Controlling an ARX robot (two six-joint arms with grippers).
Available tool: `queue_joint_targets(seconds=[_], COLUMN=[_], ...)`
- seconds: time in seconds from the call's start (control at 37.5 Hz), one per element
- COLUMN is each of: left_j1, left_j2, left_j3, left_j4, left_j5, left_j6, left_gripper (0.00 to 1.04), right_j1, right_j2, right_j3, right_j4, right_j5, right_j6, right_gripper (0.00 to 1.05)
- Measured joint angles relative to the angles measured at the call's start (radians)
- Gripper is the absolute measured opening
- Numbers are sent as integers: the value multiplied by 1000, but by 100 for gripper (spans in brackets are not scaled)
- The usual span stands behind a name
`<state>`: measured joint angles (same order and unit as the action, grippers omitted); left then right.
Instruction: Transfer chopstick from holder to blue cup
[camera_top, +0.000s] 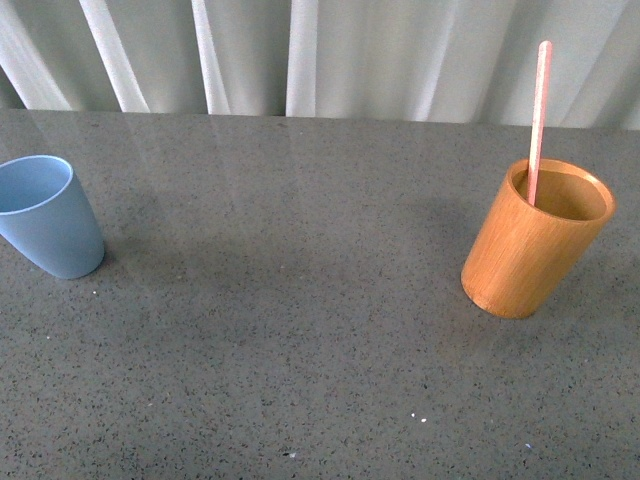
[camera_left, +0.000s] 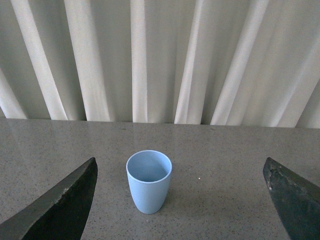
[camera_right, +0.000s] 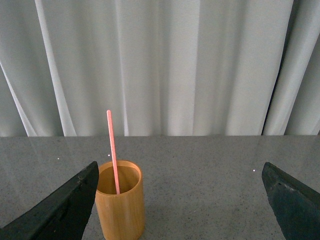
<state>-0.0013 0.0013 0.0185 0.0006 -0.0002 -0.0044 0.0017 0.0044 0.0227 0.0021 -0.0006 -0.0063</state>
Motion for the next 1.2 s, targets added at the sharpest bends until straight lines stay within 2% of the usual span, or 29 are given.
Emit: queue_joint_targets(seconds=[1.2], left_j1=[0], left_j2=[0], left_j3=[0], left_j4=[0], left_j5=[0], left_j6=[0], left_gripper=[98], right_j1=[0], right_j2=[0], right_j3=[0], right_j4=[0], right_j5=[0], right_j6=[0], right_gripper=[95])
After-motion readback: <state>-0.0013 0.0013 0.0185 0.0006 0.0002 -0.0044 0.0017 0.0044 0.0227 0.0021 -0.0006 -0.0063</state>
